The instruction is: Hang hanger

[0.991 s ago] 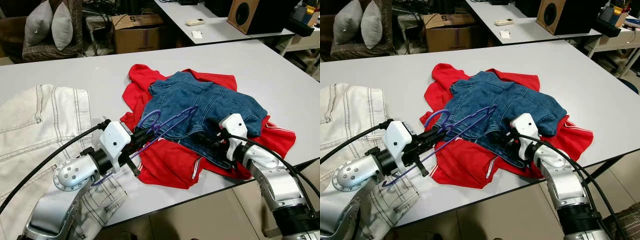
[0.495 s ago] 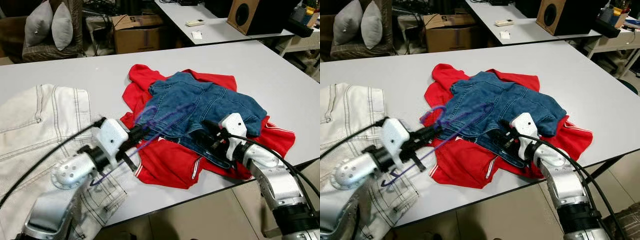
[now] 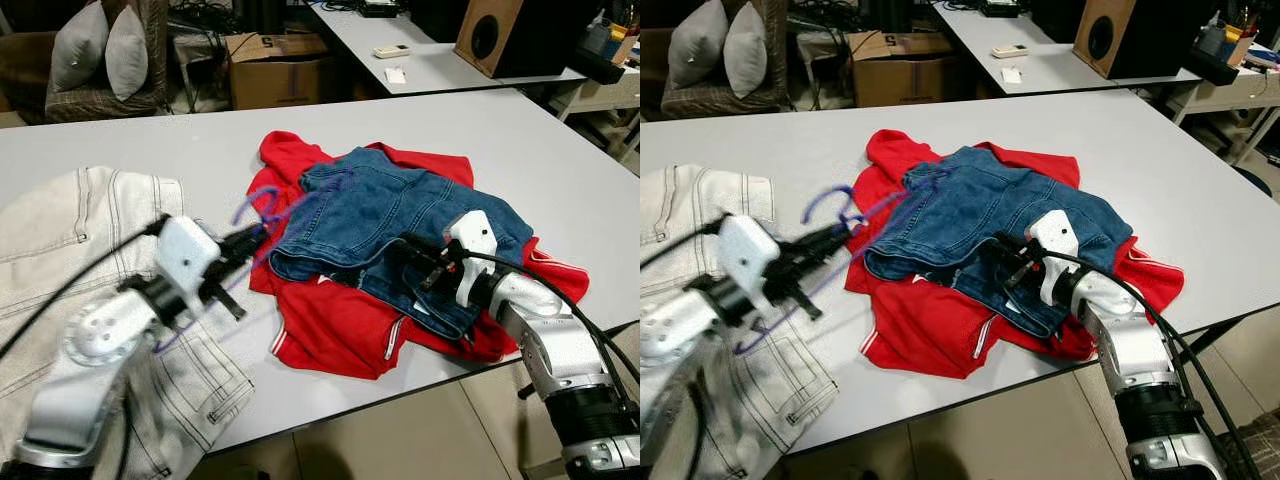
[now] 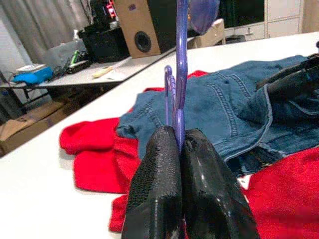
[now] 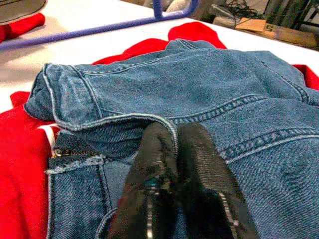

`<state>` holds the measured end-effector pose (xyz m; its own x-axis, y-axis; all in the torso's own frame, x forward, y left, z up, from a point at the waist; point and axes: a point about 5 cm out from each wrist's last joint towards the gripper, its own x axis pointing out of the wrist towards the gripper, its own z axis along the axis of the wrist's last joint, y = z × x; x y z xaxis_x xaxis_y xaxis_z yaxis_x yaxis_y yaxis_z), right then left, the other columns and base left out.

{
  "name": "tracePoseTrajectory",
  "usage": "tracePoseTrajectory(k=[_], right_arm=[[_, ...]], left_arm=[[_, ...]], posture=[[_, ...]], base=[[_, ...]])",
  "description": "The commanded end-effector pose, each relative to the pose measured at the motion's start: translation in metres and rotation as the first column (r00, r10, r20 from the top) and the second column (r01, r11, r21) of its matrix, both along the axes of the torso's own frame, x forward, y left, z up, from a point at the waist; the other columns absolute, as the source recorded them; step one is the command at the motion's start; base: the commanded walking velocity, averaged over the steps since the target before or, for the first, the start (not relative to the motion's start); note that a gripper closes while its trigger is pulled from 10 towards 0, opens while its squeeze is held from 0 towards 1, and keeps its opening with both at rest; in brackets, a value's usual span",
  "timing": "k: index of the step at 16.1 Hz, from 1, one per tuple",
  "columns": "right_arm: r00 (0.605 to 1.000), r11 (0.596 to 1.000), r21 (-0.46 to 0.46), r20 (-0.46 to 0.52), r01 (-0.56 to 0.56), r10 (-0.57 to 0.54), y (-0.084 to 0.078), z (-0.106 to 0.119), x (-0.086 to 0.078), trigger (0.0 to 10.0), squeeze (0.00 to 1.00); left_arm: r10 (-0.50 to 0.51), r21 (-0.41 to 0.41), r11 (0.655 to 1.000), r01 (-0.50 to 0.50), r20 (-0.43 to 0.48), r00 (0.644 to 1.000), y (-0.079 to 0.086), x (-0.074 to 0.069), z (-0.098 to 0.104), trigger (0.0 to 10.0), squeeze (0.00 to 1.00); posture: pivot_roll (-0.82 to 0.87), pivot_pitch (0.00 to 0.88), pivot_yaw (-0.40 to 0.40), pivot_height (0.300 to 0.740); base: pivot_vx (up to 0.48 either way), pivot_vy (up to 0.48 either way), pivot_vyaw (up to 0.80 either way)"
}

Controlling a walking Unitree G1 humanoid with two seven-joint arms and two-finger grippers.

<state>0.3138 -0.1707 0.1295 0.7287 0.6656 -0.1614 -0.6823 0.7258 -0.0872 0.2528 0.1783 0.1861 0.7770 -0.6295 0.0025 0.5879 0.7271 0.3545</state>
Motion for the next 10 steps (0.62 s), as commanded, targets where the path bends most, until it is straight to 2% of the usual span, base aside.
tracePoseTrajectory(k=[1, 3, 6, 10], right_arm=[[1.000, 1.000, 0.018, 0.000, 0.006, -0.006, -0.007, 0.007, 0.005, 0.0, 0.00], [1.000, 0.999, 0.047, 0.006, 0.011, -0.012, -0.013, 0.018, 0.014, 0.0, 0.00], [1.000, 0.999, 0.049, 0.026, 0.005, -0.007, -0.018, 0.032, 0.023, 0.0, 0.00], [0.999, 0.998, 0.057, 0.039, -0.009, 0.007, -0.018, 0.041, 0.028, 0.0, 0.00]], left_arm=[[-0.008, 0.002, 1.000, 0.008, 0.013, 1.000, 0.007, -0.002, 0.004, 10.0, 0.00], [-0.076, 0.020, 0.997, 0.076, -0.008, 0.997, 0.017, -0.008, 0.012, 10.0, 0.00], [-0.119, 0.133, 0.983, 0.123, -0.034, 0.992, 0.033, -0.012, 0.019, 10.0, 0.00], [-0.244, 0.171, 0.952, 0.253, -0.074, 0.967, 0.029, -0.022, 0.030, 10.0, 0.00]], posture=[[0.00, 0.029, -0.055, 0.740], [0.00, 0.029, -0.057, 0.740], [-0.01, 0.030, -0.053, 0.740], [-0.02, 0.031, -0.049, 0.740]], base=[[0.000, 0.000, 0.00], [0.000, 0.000, 0.00], [0.000, 0.000, 0.00], [0.000, 0.000, 0.00]])
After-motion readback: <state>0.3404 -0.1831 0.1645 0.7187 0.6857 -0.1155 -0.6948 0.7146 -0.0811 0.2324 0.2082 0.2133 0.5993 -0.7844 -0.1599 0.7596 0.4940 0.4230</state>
